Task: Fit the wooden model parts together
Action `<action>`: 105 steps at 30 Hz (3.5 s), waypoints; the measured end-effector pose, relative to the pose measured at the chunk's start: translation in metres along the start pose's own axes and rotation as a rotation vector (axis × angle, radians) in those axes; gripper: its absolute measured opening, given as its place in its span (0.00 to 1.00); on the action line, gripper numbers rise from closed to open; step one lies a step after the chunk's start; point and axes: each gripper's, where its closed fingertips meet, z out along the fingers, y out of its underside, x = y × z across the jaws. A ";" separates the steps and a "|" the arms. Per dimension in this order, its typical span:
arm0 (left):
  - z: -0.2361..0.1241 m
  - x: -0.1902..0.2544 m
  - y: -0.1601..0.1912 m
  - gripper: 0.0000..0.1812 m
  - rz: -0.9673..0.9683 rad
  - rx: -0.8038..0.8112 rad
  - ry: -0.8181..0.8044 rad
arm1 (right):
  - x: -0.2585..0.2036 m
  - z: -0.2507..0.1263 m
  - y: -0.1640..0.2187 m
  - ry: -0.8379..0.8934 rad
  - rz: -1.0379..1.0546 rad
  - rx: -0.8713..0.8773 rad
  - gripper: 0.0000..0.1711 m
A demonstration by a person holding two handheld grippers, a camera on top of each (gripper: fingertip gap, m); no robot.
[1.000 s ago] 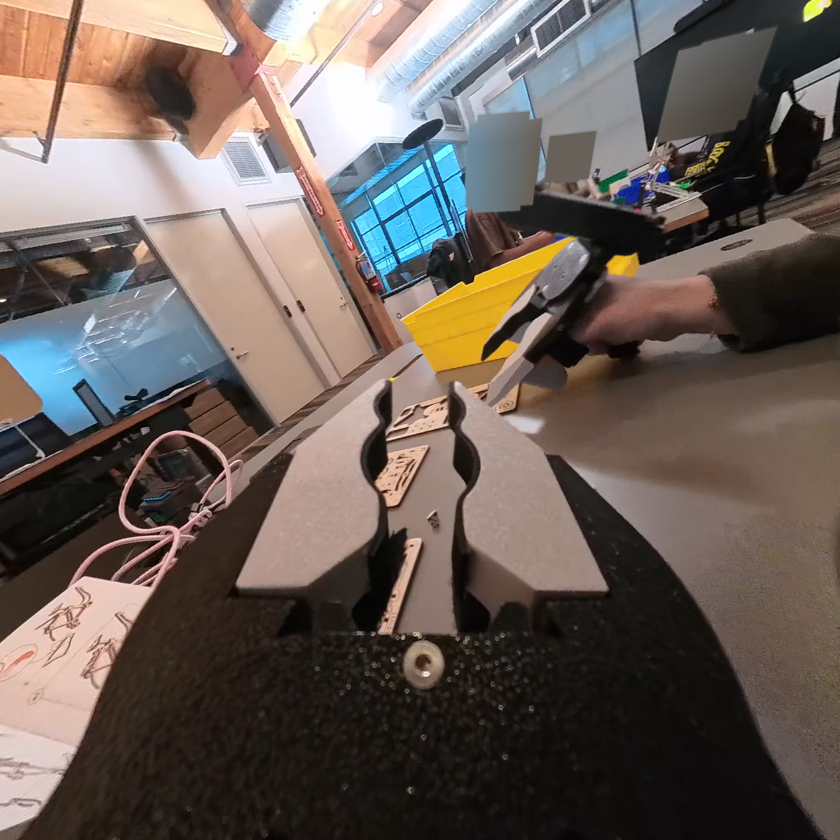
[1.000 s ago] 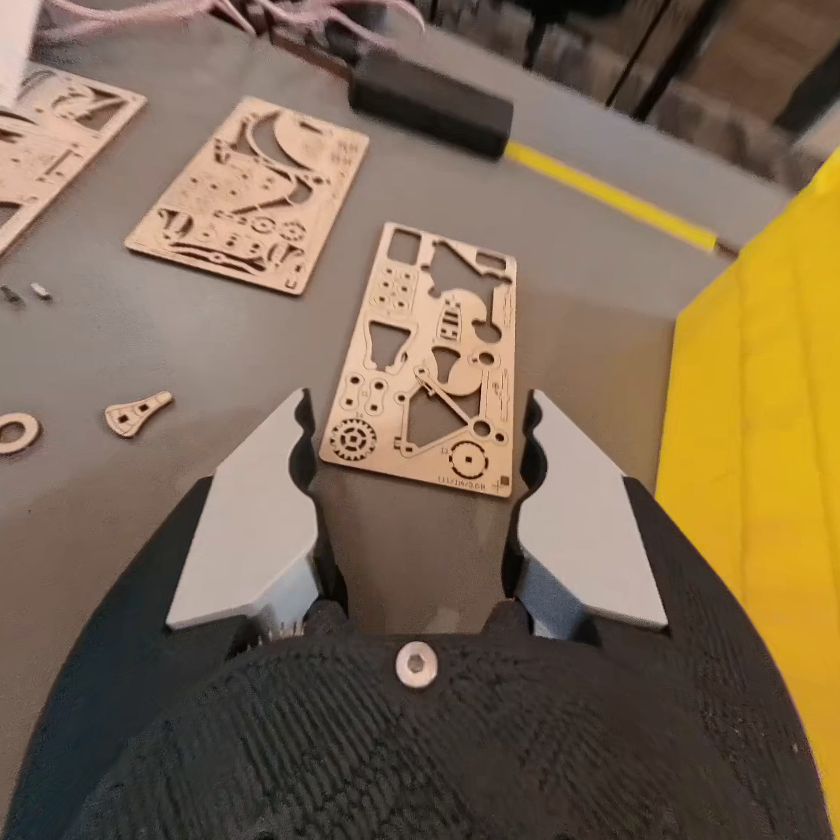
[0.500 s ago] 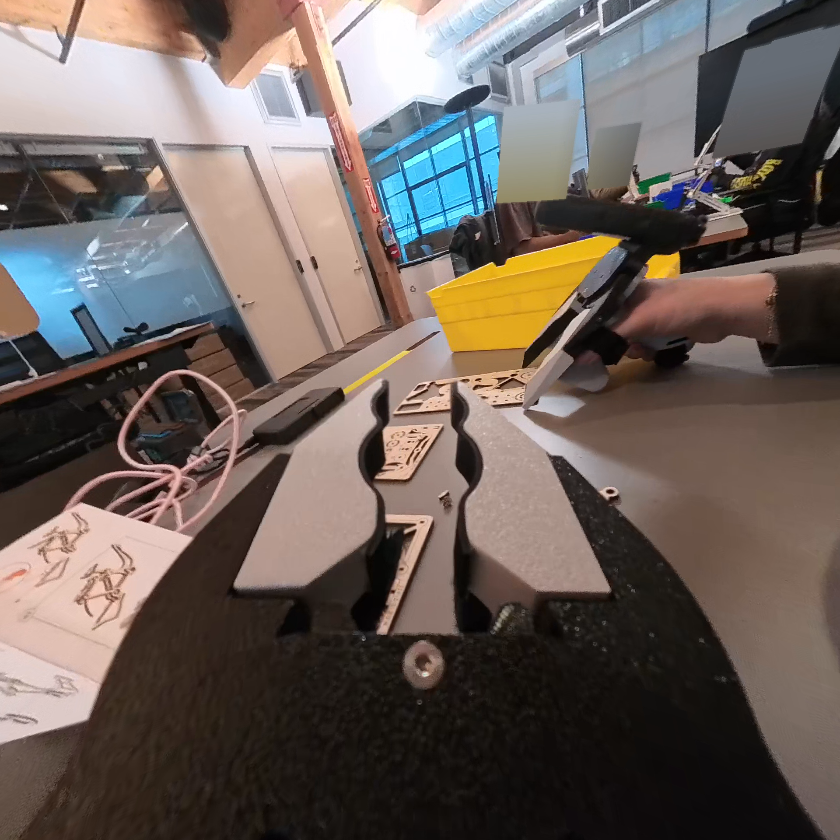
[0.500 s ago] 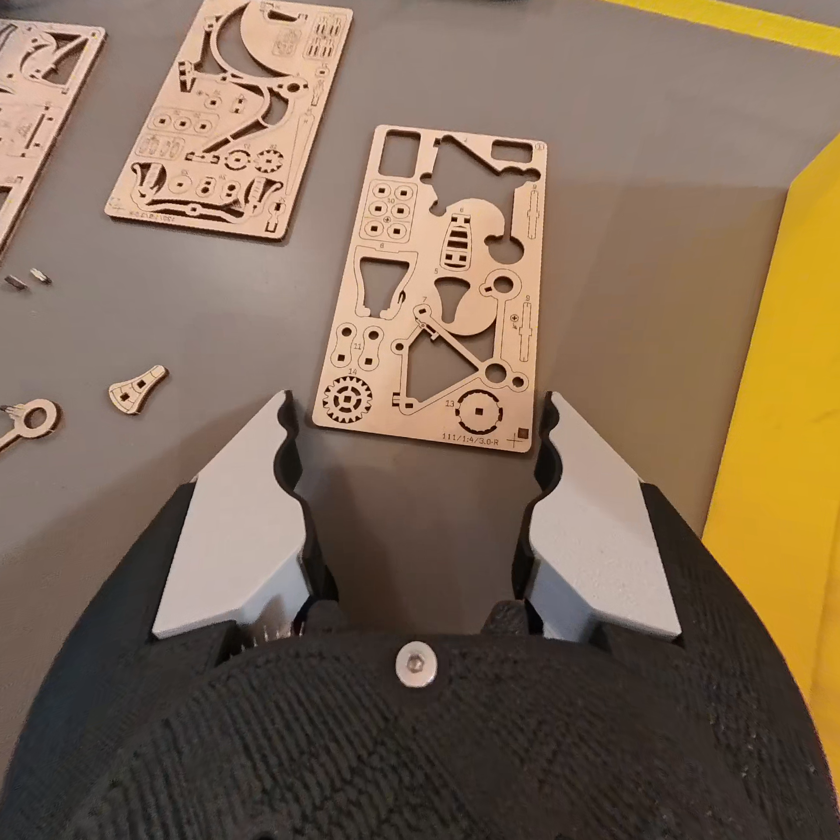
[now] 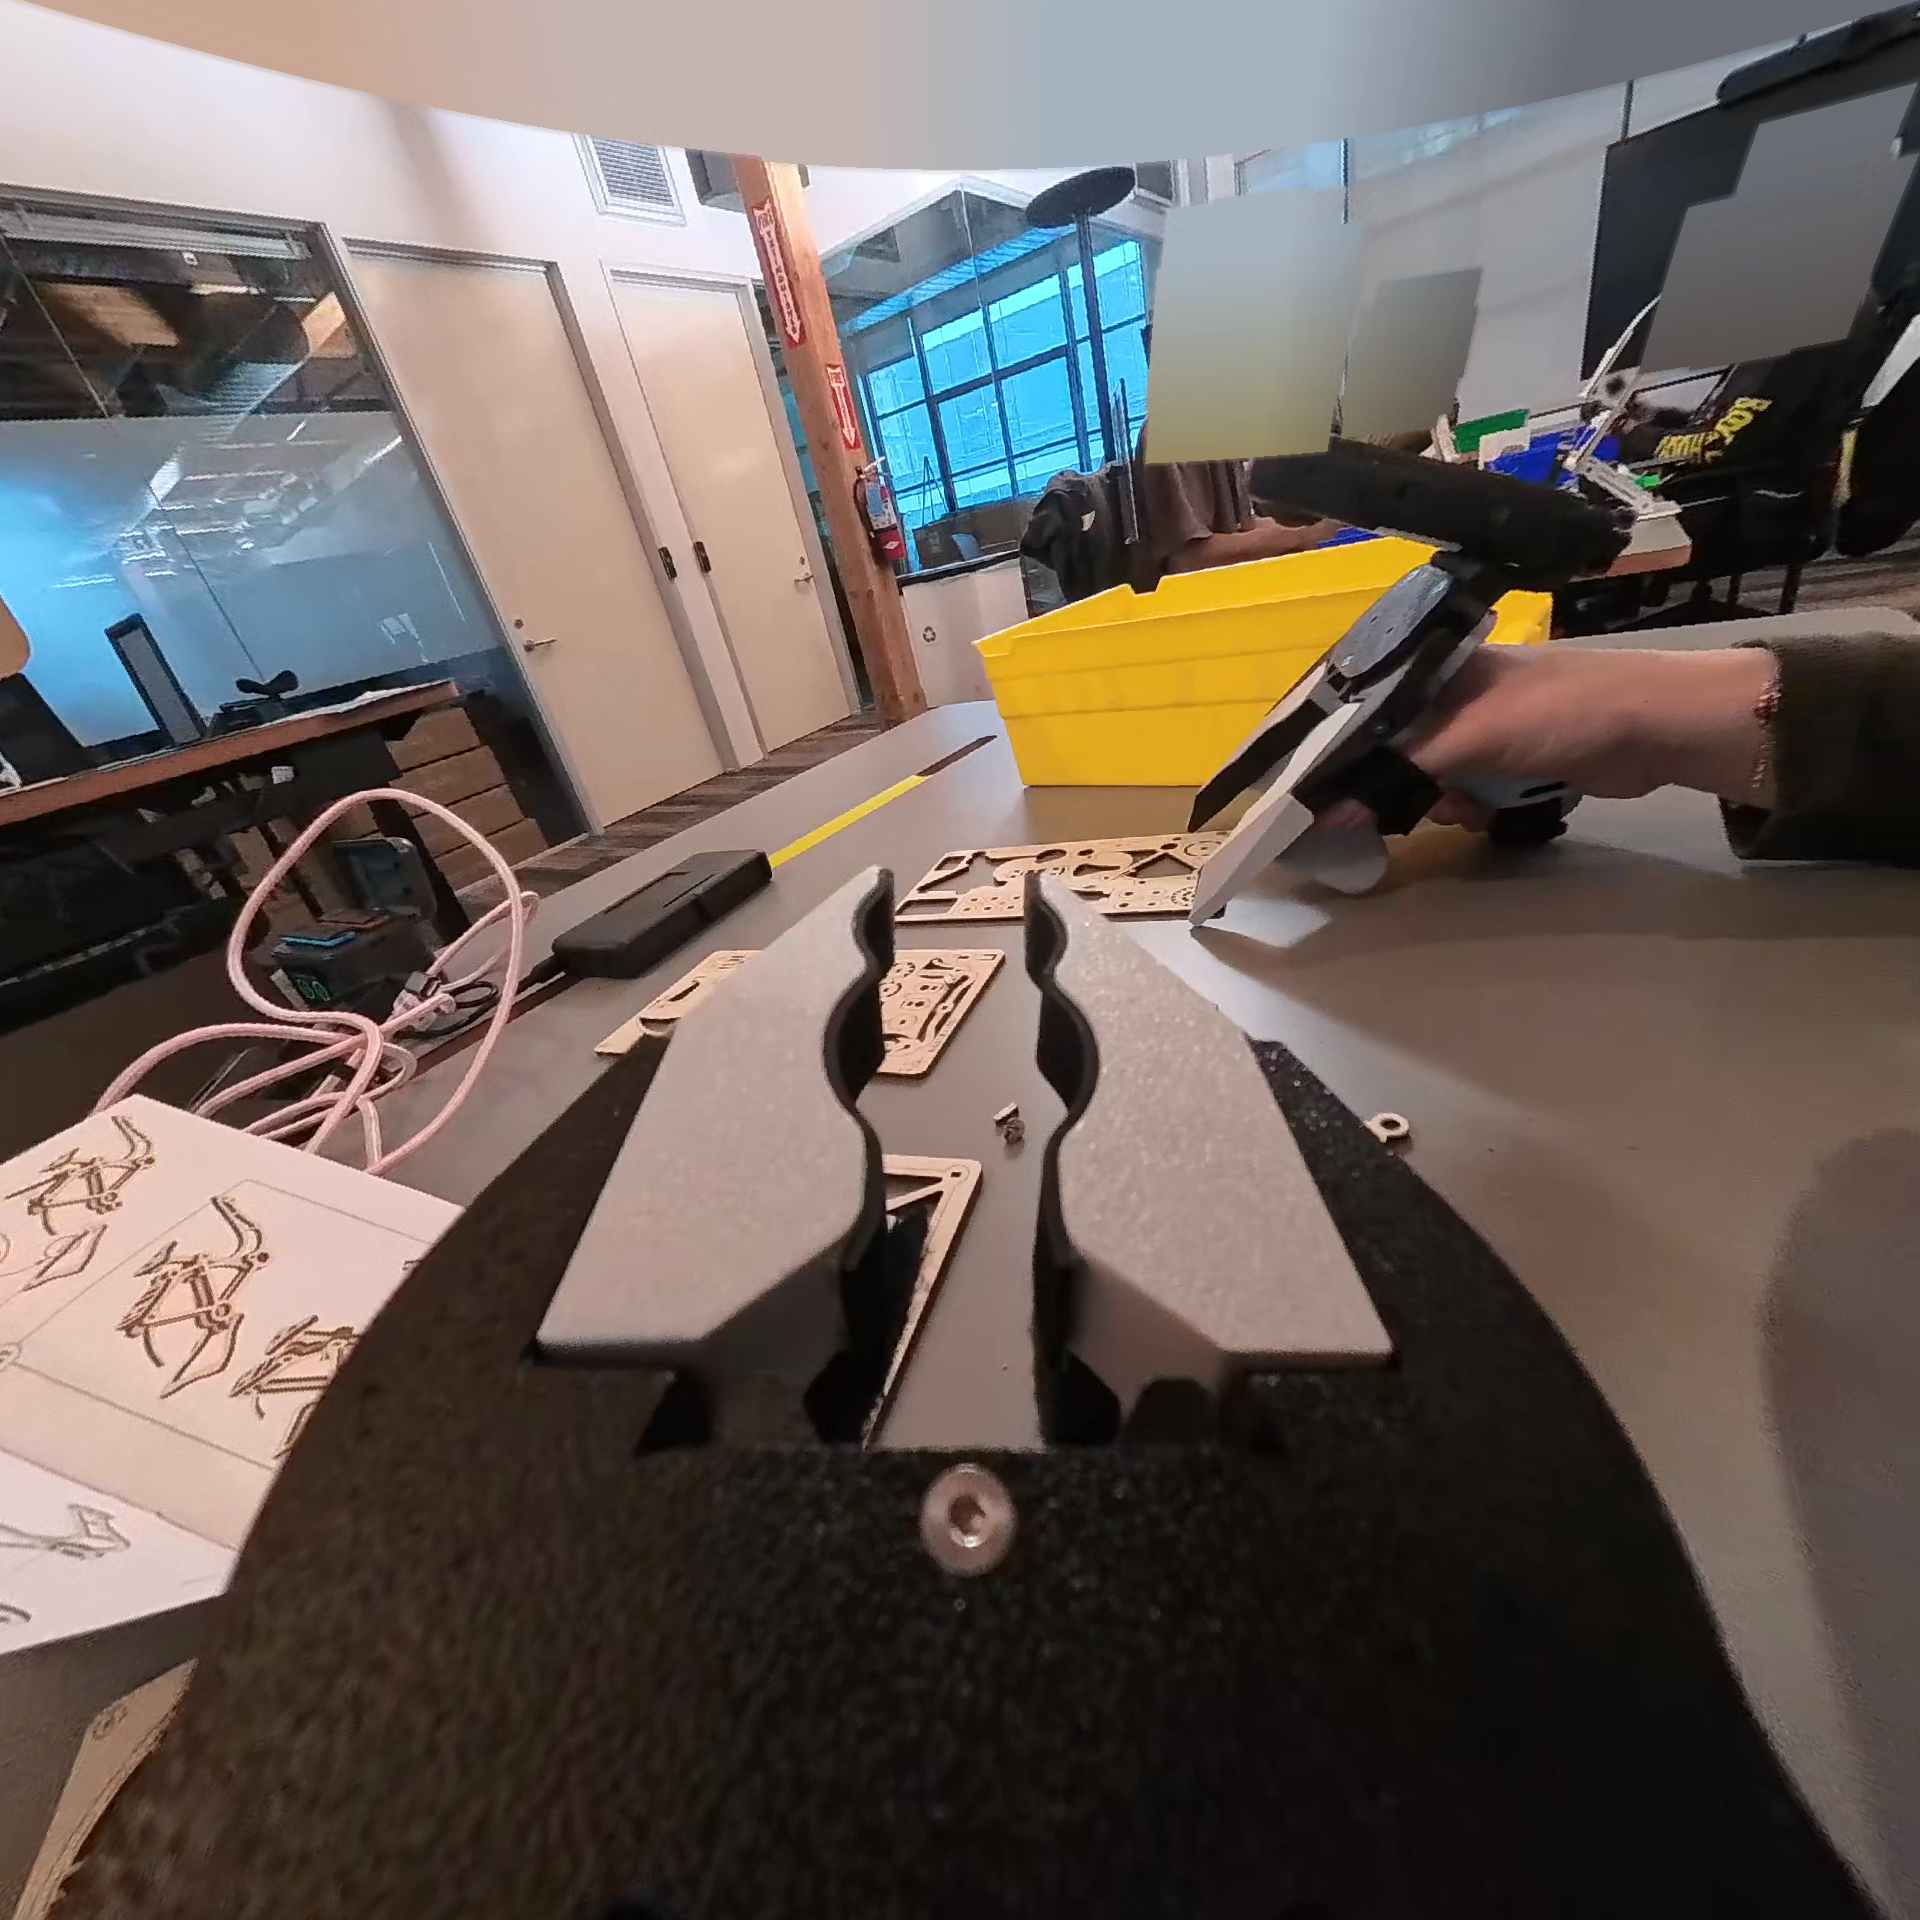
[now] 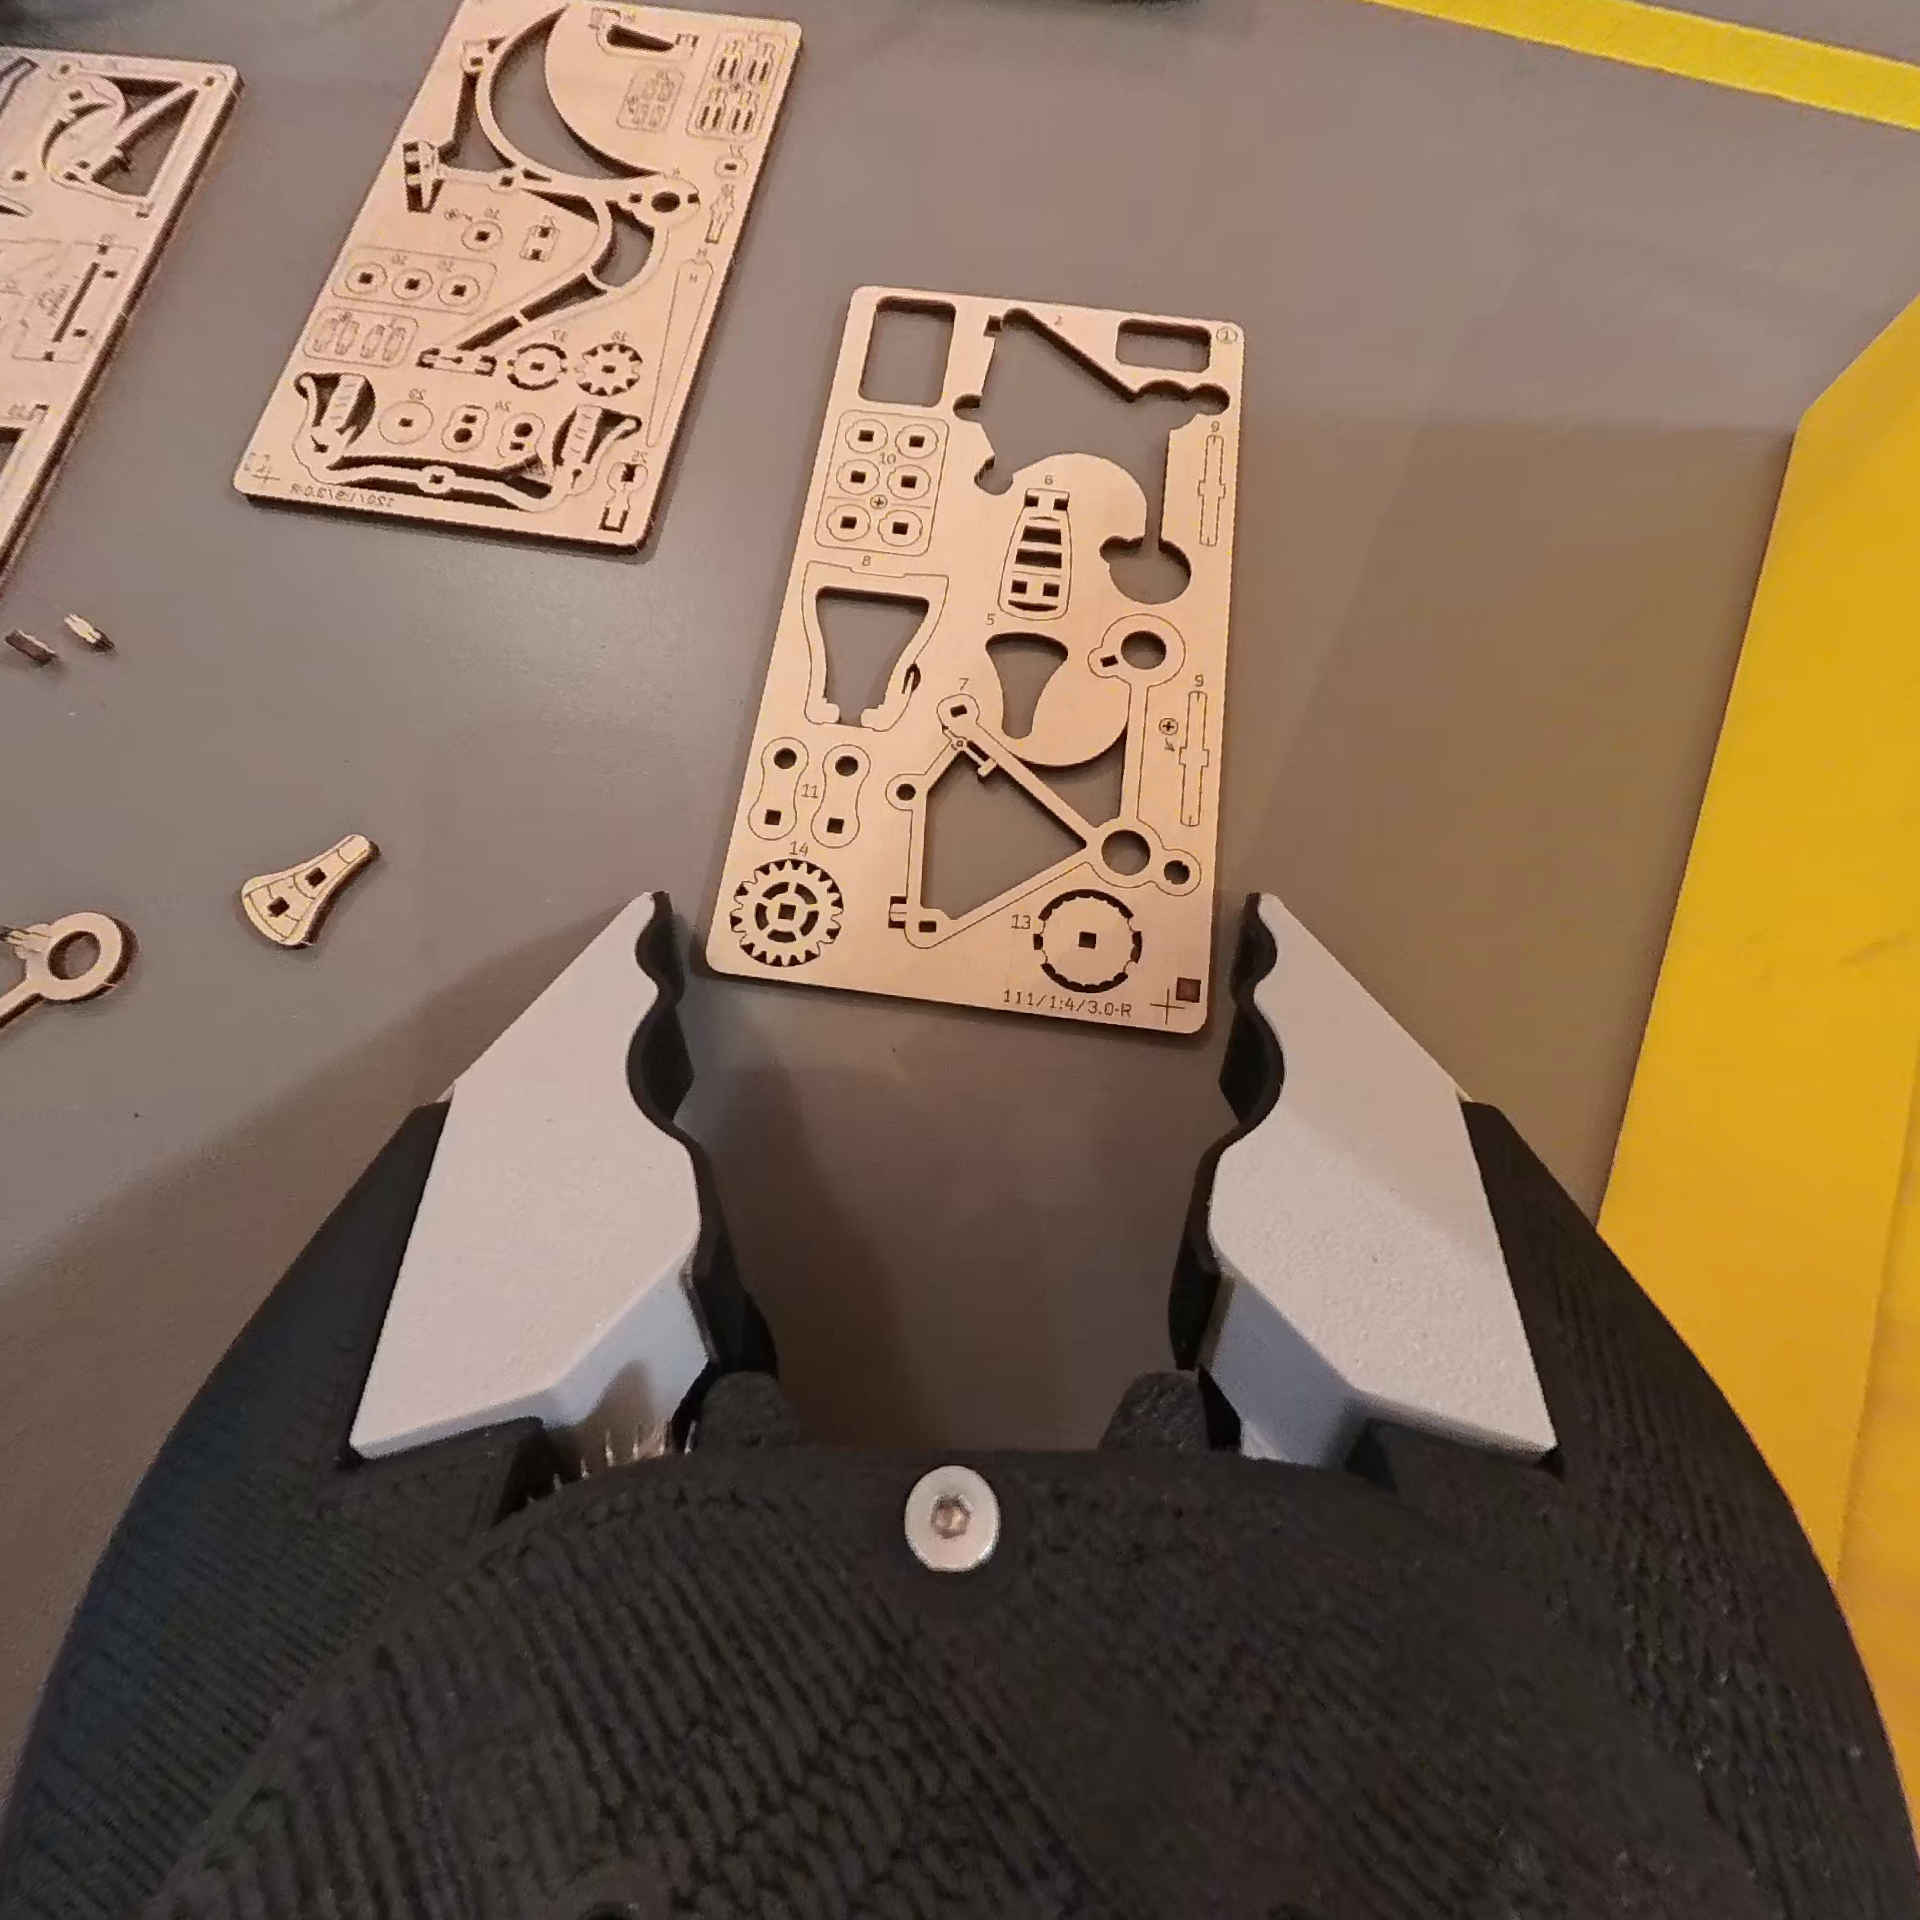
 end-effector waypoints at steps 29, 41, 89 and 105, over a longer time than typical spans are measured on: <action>0.000 0.001 0.001 0.09 0.001 -0.008 0.009 | 0.002 -0.002 0.000 -0.004 -0.007 0.007 0.58; 0.001 0.003 0.001 0.08 0.006 -0.009 0.018 | 0.000 -0.004 -0.006 0.043 -0.113 0.044 0.54; 0.001 0.006 0.001 0.08 0.003 -0.005 0.033 | 0.000 -0.011 -0.019 0.178 -0.372 0.098 0.53; 0.001 0.006 0.000 0.08 0.003 -0.005 0.035 | -0.004 -0.015 -0.026 0.251 -0.536 0.122 0.53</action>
